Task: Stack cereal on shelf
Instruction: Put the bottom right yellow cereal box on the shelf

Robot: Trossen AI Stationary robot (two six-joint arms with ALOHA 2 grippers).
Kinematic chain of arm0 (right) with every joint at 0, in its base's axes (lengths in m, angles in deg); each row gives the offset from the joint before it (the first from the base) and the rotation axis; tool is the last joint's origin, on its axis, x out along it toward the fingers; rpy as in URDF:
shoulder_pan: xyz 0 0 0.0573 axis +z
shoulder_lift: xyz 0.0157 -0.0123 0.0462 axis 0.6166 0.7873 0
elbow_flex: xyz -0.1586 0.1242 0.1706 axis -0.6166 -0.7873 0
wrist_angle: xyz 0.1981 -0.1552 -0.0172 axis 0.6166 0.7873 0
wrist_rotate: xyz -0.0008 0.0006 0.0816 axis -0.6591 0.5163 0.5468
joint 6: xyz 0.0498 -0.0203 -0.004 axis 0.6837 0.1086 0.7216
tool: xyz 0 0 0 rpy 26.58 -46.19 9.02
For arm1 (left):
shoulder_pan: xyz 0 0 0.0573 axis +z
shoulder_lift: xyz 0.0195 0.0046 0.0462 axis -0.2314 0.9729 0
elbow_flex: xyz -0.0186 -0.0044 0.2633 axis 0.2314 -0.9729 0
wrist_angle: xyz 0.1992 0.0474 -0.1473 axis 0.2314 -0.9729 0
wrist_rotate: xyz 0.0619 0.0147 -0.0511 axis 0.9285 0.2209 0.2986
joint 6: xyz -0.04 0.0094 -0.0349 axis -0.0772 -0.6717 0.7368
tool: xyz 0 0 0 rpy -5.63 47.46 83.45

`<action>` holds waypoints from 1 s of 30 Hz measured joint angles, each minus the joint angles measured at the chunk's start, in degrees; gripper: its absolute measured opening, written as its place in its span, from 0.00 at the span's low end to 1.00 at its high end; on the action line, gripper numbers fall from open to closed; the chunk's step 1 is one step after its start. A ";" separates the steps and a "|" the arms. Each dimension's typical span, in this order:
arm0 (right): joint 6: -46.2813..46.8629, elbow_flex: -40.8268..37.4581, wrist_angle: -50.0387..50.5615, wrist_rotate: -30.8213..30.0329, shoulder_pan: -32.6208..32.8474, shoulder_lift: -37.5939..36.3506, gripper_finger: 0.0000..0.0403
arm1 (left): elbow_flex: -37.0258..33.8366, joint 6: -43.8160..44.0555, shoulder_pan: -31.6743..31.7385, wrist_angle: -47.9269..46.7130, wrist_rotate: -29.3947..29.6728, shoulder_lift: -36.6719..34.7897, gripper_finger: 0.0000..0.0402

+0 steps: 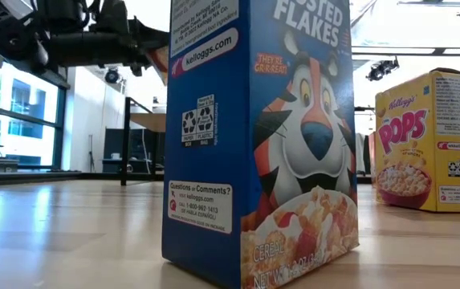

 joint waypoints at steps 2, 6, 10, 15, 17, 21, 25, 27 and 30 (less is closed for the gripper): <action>-0.34 0.00 -1.86 0.00 0.00 0.00 0.72 | 0.00 -0.09 -0.98 0.53 -0.02 0.02 0.42; -4.35 0.00 -5.65 0.00 0.00 0.02 0.72 | 0.00 -1.61 -3.03 3.22 0.02 -0.01 0.42; -7.60 0.00 -9.96 -0.01 0.00 0.02 0.72 | 0.00 -2.06 -4.65 4.78 -0.01 -0.01 0.42; -11.41 -0.60 -14.54 -0.06 -0.47 0.13 0.72 | 0.02 -3.42 -5.94 6.08 0.02 0.02 0.42; -11.58 -0.61 -16.32 0.00 -1.10 0.72 0.72 | 0.02 -3.58 -6.31 6.60 0.02 0.02 0.42; -12.07 -0.61 -17.73 -0.04 -2.74 2.51 0.72 | 0.02 -4.33 -6.76 6.76 0.02 0.02 0.42; -12.24 -0.62 -18.31 0.75 -4.21 4.46 0.72 | 0.04 -4.67 -7.13 6.80 0.02 0.02 0.42; -12.24 -0.66 -18.79 1.16 -4.68 5.06 0.72 | 0.04 -5.06 -7.13 6.82 0.02 -0.01 0.42; -12.04 -0.66 -18.60 2.54 -5.28 6.02 0.72 | 0.04 -5.07 -7.13 6.84 0.03 -0.01 0.42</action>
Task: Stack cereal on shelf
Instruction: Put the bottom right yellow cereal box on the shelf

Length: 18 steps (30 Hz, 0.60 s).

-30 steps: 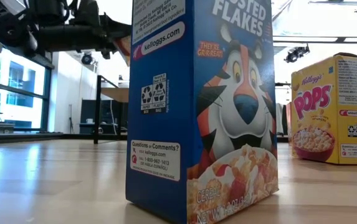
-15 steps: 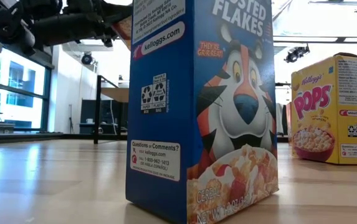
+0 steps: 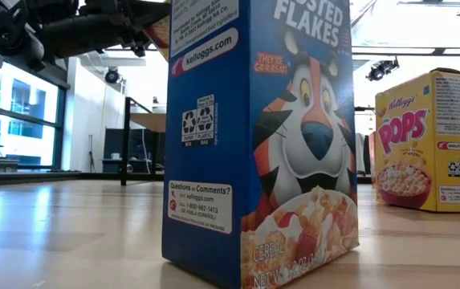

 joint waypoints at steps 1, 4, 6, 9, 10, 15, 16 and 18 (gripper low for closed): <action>0.16 0.00 -0.36 0.90 -0.13 0.39 0.72 | 0.00 0.00 0.00 -0.03 0.01 0.01 0.42; 0.43 0.00 0.04 2.54 -0.45 1.21 0.72 | 0.01 0.00 0.00 0.01 0.01 0.00 0.42; 0.44 0.00 -0.01 2.68 -0.57 1.57 0.72 | 0.02 0.00 0.00 -0.02 0.00 0.02 0.42; 0.05 0.00 -0.20 2.75 -0.78 2.34 0.72 | 0.02 0.00 0.00 0.05 0.00 0.00 0.42; 0.03 0.00 -0.03 2.73 -0.84 2.55 0.72 | 0.02 0.00 0.00 0.24 -0.03 0.00 0.42; 0.09 0.00 -0.48 2.75 -1.00 2.89 0.71 | 0.04 -0.01 -0.04 0.35 -0.26 0.00 0.42; 0.12 0.00 -0.50 2.75 -1.00 2.89 0.70 | 0.04 -0.03 -0.04 0.36 -0.27 0.00 0.42; 0.21 0.00 -0.50 2.80 -1.00 2.89 0.68 | 0.04 -0.33 -0.04 0.37 -0.29 0.02 0.42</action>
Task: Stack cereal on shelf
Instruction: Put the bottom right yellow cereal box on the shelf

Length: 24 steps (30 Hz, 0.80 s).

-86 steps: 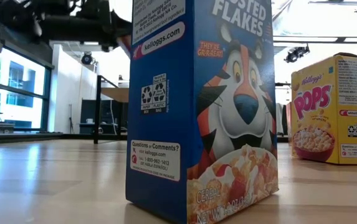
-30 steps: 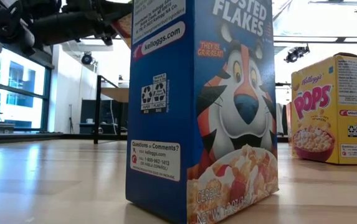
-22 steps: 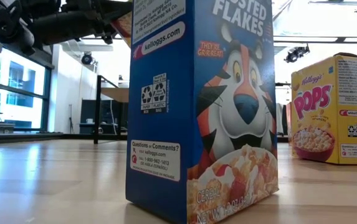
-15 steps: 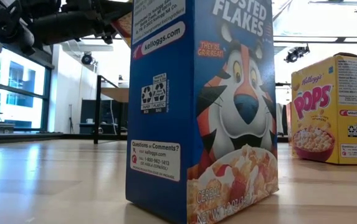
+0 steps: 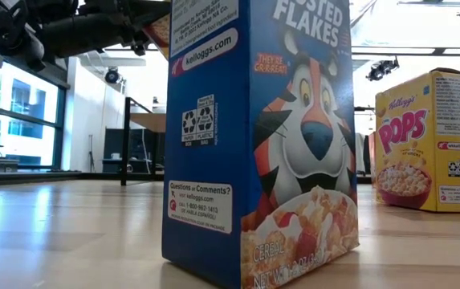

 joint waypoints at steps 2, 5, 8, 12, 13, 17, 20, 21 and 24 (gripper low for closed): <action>0.02 0.00 0.00 0.05 0.00 0.00 0.65 | 0.00 -1.03 0.00 -0.02 -0.02 -0.02 0.42; 0.02 0.00 -0.02 0.22 0.00 0.00 0.59 | 0.00 -1.18 0.04 -0.04 -0.02 -0.01 0.42; 0.25 0.00 -0.55 0.26 0.00 0.00 0.53 | 0.00 -1.18 0.04 0.02 -0.12 -0.02 0.42; 0.24 0.00 -0.68 0.97 0.07 0.00 0.48 | 0.00 -1.18 0.09 0.04 -1.95 -0.02 0.42; 0.24 0.00 -0.68 1.33 0.07 0.00 0.47 | 0.00 -1.18 0.08 0.04 -2.19 -0.02 0.42; 0.26 0.00 -0.75 2.12 0.04 0.00 0.43 | 0.00 -1.99 0.07 0.07 -2.34 -0.02 0.42; 0.46 0.00 -0.76 2.19 0.04 0.00 0.40 | 0.00 -1.36 0.07 0.07 -2.39 -0.02 0.42; 0.47 0.00 -0.79 2.24 0.04 0.00 0.39 | 0.00 -0.99 0.07 0.07 -2.43 -0.02 0.42; 0.94 0.00 -0.81 2.27 0.04 0.00 0.37 | 0.00 -0.68 0.07 0.07 -2.47 -0.02 0.42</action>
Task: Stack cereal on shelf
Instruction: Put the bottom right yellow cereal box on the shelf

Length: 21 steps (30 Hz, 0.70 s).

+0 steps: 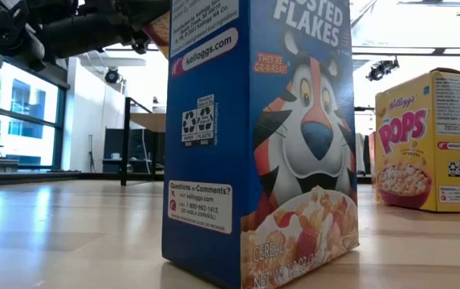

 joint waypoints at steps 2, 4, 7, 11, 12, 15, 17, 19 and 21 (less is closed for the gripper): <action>0.94 0.00 0.00 0.16 0.00 0.00 0.36 | 0.00 1.48 -0.02 0.00 0.13 0.00 0.42; 1.05 0.00 0.00 0.48 -0.04 0.00 0.36 | 0.00 3.26 -0.02 0.00 0.34 0.00 0.42; 1.05 0.00 -0.02 0.45 0.10 0.00 0.36 | 0.00 3.53 -0.02 0.00 0.42 0.00 0.42; 1.07 0.00 -0.02 0.43 0.15 0.00 0.36 | 0.00 3.55 -0.07 -0.04 0.54 0.00 0.45; 1.05 0.00 -0.02 0.43 0.15 0.00 0.36 | 0.00 3.55 -0.07 -0.07 0.55 0.00 0.46; 0.95 0.00 -0.05 0.42 0.17 0.00 0.36 | 0.00 3.36 0.00 -0.21 -0.11 0.00 0.52; 0.89 0.00 -0.22 0.42 0.17 0.00 0.36 | 0.00 2.57 -0.02 -0.40 -0.35 0.00 0.57; 0.96 0.00 -0.21 0.34 0.17 -0.02 0.36 | 0.00 1.89 0.00 -0.65 -0.32 0.00 0.62; 0.93 0.00 -0.20 0.20 0.17 -0.02 0.36 | 0.00 1.62 0.12 -0.94 -0.28 0.00 0.66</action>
